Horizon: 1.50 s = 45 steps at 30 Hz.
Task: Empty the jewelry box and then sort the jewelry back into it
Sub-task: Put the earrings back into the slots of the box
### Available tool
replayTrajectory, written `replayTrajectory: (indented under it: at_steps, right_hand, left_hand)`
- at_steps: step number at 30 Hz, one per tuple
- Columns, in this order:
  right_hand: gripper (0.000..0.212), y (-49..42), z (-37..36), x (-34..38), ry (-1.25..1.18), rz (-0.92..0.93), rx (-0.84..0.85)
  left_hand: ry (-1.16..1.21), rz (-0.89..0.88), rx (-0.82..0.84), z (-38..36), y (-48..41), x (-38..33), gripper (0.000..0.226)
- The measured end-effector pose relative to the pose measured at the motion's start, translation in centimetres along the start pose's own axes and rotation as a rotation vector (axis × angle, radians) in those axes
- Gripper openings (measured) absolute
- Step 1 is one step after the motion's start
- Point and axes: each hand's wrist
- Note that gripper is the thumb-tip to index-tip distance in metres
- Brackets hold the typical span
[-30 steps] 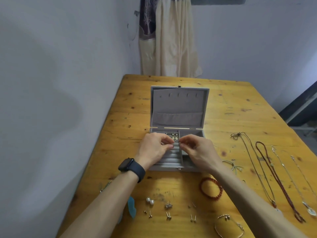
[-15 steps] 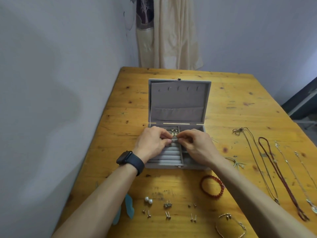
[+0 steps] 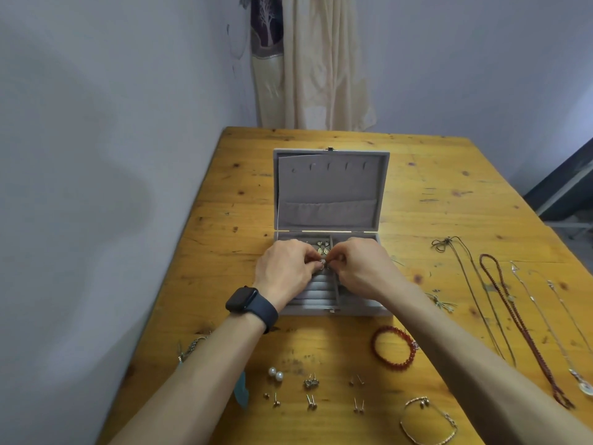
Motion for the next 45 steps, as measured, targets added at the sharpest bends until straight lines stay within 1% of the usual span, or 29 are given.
replayTrajectory:
  at_steps: [4,6,9,16,24,27,32,36,42,45]
  right_hand:
    - [0.027,-0.1,0.1,0.7,0.139,0.044,0.022]
    - [0.027,-0.1,-0.1,0.7,0.143,0.049,-0.012]
    - [0.023,0.2,-0.3,0.3,0.075,0.022,-0.096]
    - [0.019,1.0,-1.1,-0.3,-0.027,0.007,-0.157]
    - [0.018,3.2,-1.2,-0.4,-0.154,0.015,-0.234]
    - [0.016,5.2,-0.9,-0.4,-0.230,-0.002,-0.270]
    - [0.017,10.2,-0.8,0.0,-0.369,0.011,-0.313]
    - [0.017,14.3,-1.9,0.4,-0.371,0.031,-0.277]
    - [0.015,17.4,-4.6,1.0,-0.283,0.046,-0.216]
    - [0.015,18.0,-5.2,1.5,-0.242,0.041,-0.202]
  left_hand:
    - [0.014,0.000,0.000,-0.3,0.2,0.2,0.026]
    - [0.031,0.013,-0.027,-0.5,0.3,0.3,0.028]
    - [0.044,0.021,-0.035,-0.8,0.3,0.4,0.026]
    - [0.074,0.027,-0.004,-0.7,0.2,0.4,0.022]
    - [0.125,0.006,0.008,0.1,0.8,0.3,0.030]
    - [0.165,-0.026,-0.014,1.2,1.9,0.3,0.030]
    - [0.232,-0.052,-0.084,3.2,5.8,0.5,0.022]
    - [0.256,-0.010,-0.083,3.8,10.1,0.9,0.019]
    - [0.168,0.034,-0.047,3.1,15.3,1.8,0.017]
    - [0.126,0.012,-0.031,2.4,16.8,1.5,0.018]
Point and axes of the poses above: each hand's wrist, its own y-axis away from the middle knuckle, its own z-axis out of the back of the hand, x = y × z, and after that the axes turned 3 degrees about -z, right-handed
